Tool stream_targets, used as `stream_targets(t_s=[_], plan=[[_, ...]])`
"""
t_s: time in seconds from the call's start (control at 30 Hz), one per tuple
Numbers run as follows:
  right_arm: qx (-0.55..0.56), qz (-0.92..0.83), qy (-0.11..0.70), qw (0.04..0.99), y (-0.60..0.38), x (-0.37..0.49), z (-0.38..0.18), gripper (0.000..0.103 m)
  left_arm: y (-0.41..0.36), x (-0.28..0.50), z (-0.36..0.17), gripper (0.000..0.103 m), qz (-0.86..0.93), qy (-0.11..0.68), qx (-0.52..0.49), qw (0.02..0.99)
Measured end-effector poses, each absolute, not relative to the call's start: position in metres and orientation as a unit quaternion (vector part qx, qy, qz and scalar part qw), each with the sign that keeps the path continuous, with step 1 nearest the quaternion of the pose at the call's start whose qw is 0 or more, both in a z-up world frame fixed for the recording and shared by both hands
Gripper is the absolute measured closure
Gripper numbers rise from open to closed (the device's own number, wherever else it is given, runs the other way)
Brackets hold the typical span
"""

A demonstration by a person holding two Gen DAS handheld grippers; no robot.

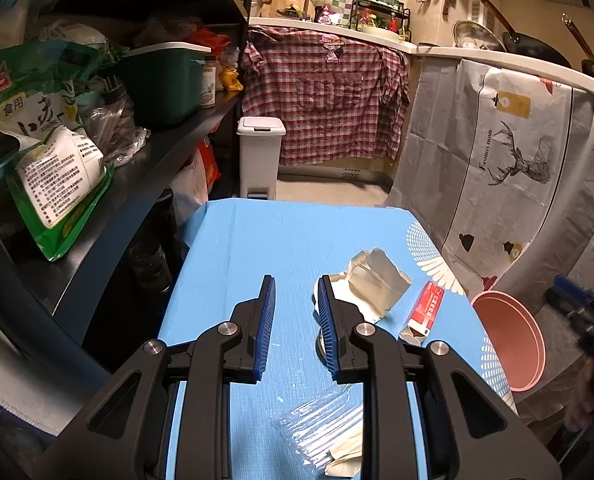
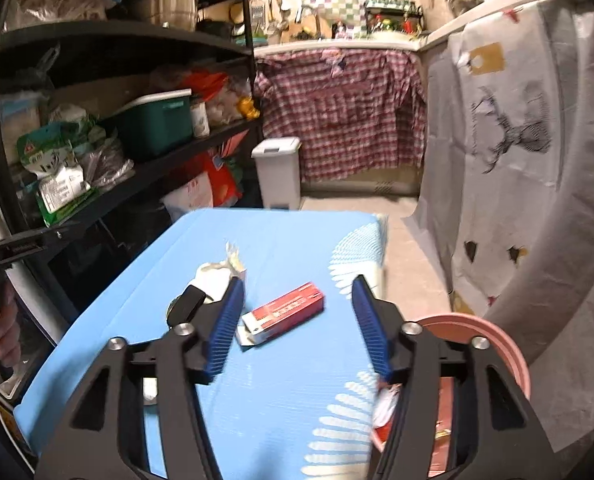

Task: Collect trash
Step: 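Move both open tools back over the trash on the table, then grasp the red medicine box with the right tool while the left tool grasps the black strap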

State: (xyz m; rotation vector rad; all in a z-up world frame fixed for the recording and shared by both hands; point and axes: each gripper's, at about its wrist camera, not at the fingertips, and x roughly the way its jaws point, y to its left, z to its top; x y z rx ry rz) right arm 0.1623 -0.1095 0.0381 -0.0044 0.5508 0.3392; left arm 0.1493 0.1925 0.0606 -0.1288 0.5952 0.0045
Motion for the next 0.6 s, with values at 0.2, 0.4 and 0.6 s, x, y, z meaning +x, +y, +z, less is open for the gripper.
stream_targets(t_s=[0.2, 0.4, 0.6], plan=[[-0.029, 0.175, 0.314, 0.933, -0.071, 0.191, 0.009, 0.034, 0.196, 0.150, 0.064, 0.081, 0.002, 0.286, -0.071, 0.956], [-0.029, 0.161, 0.361, 0.918, -0.052, 0.222, -0.027, 0.033, 0.189, 0.152, 0.061, 0.081, -0.004, 0.288, -0.056, 0.956], [0.006, 0.151, 0.417, 0.896, -0.043, 0.255, -0.062, 0.031, 0.187, 0.160, 0.049, 0.081, -0.006, 0.302, -0.046, 0.952]])
